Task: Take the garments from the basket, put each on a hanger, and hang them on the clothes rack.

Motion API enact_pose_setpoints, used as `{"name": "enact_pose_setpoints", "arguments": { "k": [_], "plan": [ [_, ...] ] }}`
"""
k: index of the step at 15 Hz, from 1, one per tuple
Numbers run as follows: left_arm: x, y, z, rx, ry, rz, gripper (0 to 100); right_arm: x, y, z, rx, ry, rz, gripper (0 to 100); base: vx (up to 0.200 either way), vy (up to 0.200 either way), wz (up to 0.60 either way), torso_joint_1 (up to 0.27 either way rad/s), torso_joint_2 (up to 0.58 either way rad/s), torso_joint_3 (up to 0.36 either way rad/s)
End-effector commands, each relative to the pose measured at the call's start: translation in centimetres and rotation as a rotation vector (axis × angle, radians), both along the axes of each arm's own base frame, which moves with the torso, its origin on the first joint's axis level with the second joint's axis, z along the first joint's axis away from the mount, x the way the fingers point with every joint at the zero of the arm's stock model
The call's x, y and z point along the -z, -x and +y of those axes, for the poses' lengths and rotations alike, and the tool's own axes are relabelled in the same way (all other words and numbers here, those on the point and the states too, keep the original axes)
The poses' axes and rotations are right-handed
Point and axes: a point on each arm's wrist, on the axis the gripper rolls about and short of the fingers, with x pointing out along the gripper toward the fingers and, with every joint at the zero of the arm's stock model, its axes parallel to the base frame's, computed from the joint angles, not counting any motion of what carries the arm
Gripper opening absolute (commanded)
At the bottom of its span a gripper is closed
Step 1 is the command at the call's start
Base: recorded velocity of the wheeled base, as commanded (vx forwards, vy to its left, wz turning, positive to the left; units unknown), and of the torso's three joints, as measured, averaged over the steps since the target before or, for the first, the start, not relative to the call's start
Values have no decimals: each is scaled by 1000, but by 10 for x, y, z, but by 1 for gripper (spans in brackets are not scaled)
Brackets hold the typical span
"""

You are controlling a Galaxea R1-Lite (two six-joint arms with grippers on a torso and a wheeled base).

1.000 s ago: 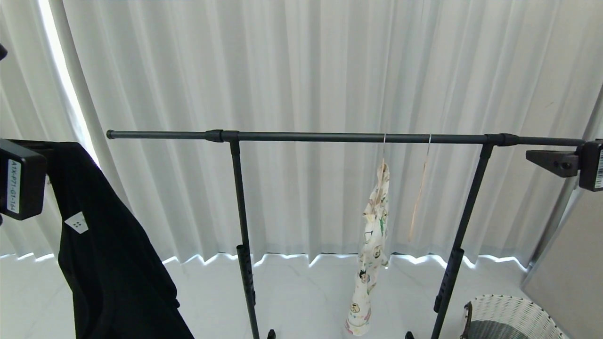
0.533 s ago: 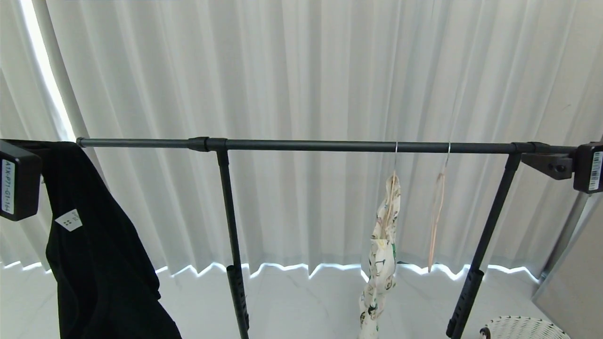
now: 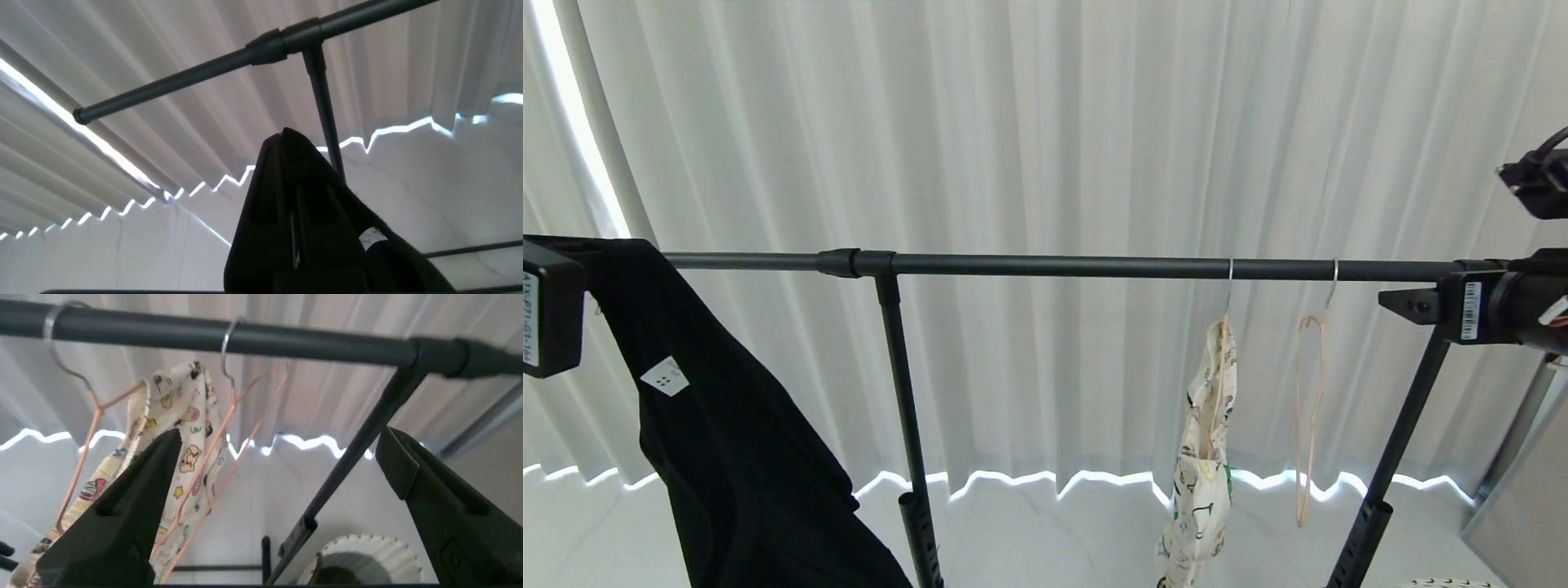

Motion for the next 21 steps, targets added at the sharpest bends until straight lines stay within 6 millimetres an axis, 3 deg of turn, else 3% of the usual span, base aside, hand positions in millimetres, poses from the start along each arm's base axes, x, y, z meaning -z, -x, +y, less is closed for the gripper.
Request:
{"name": "enact_pose_setpoints", "arguments": {
  "k": [1, 5, 8, 11, 18, 19, 21],
  "plan": [
    [-1, 1, 0, 0, 8, -22, 0, 39, -37, 22, 77, 14, 131, 100, 0, 0, 0, 0, 0, 0],
    [-4, 4, 2, -2, 16, -46, 0, 83, -63, 57, 168, -46, 197, 100, 0, 0, 0, 0, 0, 0],
    [-5, 9, 3, -2, 20, -58, 0, 105, -71, 69, 197, -85, 247, 100, 0, 0, 0, 0, 0, 0],
    [-6, 9, 4, -1, 19, -60, 0, 113, -67, 82, 185, -105, 268, 100, 0, 0, 0, 0, 0, 0],
    [-4, 9, 3, -3, 16, -54, 0, 125, -71, 84, 211, -117, 296, 100, 0, 0, 0, 0, 0, 0],
    [-4, 9, 3, -1, 16, -54, 0, 126, -71, 84, 211, -116, 297, 0, 0, 0, 0, 0, 0, 0],
    [-4, 9, 3, -1, 16, -54, 0, 125, -71, 84, 212, -117, 294, 0, 0, 0, 0, 0, 0, 0]
  ]
}}
